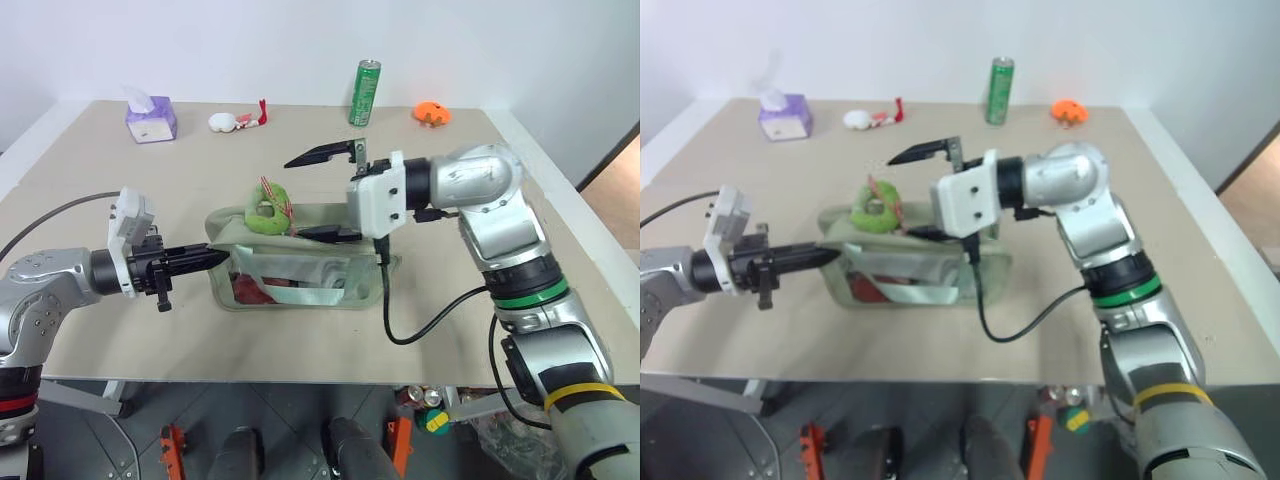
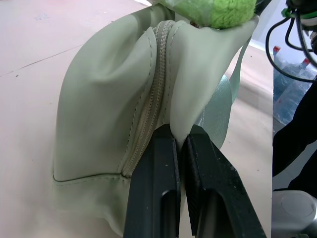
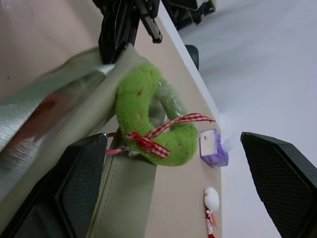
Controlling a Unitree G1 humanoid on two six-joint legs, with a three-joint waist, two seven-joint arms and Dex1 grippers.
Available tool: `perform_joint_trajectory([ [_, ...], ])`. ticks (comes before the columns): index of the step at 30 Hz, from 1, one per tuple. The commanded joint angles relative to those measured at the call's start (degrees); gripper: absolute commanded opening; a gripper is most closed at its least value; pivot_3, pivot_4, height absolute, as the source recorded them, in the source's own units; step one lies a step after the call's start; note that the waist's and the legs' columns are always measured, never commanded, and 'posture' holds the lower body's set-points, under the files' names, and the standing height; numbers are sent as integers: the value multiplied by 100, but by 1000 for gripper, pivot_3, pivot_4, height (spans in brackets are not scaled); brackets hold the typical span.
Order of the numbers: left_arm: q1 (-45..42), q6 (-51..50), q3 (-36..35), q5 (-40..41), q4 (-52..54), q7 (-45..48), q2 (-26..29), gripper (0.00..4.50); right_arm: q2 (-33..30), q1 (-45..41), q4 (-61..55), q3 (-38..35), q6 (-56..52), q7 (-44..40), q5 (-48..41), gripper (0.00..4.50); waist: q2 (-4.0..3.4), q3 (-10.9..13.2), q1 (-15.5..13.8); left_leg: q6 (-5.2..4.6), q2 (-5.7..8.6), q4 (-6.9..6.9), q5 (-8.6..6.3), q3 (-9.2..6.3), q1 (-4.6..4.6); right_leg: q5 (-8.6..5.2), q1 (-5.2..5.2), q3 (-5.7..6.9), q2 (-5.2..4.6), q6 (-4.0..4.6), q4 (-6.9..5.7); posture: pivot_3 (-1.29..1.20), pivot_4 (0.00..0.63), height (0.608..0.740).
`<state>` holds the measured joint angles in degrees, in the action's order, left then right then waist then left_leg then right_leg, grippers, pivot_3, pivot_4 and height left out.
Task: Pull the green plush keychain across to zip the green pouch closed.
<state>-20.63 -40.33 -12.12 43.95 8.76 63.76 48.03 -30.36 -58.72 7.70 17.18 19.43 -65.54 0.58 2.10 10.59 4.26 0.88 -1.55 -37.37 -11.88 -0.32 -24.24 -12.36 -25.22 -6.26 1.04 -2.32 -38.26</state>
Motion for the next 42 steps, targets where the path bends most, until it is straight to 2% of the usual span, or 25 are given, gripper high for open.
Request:
perform_joint_trajectory([
  [1, -39, 25, -140, 94, 105, 1, -2, 0, 123, -16, -15, 27, 177, 154, 101, 4477, 0, 0, 2, 0, 0, 0, 0, 1, 0, 0, 0, 0, 0, 0, 0, 0, 150, 740],
  [12, -46, 75, -172, 73, 53, -16, -18, 0, 499, -54, 253, 161, 418, 382, 269, 4477, 0, 0, 3, 0, -2, 2, 0, -4, 0, 1, 0, 3, 3, 4, -1, 0, 150, 740],
  [13, -48, 79, -171, 69, 44, -17, -22, 0, 519, -70, 311, 160, 451, 393, 284, 3905, 0, 0, 3, 1, -2, 1, 0, -4, 0, 2, 0, 3, 3, 5, -1, 0, 150, 740],
  [16, -15, 88, -177, 63, 42, -26, -34, 0, 568, -106, 449, 166, 519, 399, 264, 2878, 0, 0, 3, 1, -1, 1, 1, -4, 0, 2, 0, 4, 2, 5, -1, 0, 150, 740],
  [23, 23, 86, -217, 77, 19, -56, -53, 0, 626, -147, 589, 193, 554, 308, 210, 516, 0, 0, 4, 1, -3, 2, 1, -5, 0, 2, 0, 4, 3, 5, -1, 0, 150, 740],
  [25, 25, 96, -219, 69, -1, -49, -51, 0, 635, -154, 609, 206, 548, 288, 207, 27, 0, 0, 4, 1, -3, 2, 1, -6, 1, 3, 0, 5, 4, 7, -1, 0, 150, 740],
  [35, -98, 121, -141, 41, -135, -8, -72, 0, 411, -156, 614, 61, 476, 160, 185, 27, 0, 0, 4, 2, -5, 2, 1, -6, 1, 3, 0, 5, 6, 8, -1, 0, 150, 740],
  [42, -127, 136, -89, -5, -187, 42, -115, 0, -561, -102, 690, -410, 368, 411, 387, 27, 0, 0, -6, 3, 2, 1, 2, -2, 1, 0, 2, 3, -3, 3, 0, 0, 150, 740],
])
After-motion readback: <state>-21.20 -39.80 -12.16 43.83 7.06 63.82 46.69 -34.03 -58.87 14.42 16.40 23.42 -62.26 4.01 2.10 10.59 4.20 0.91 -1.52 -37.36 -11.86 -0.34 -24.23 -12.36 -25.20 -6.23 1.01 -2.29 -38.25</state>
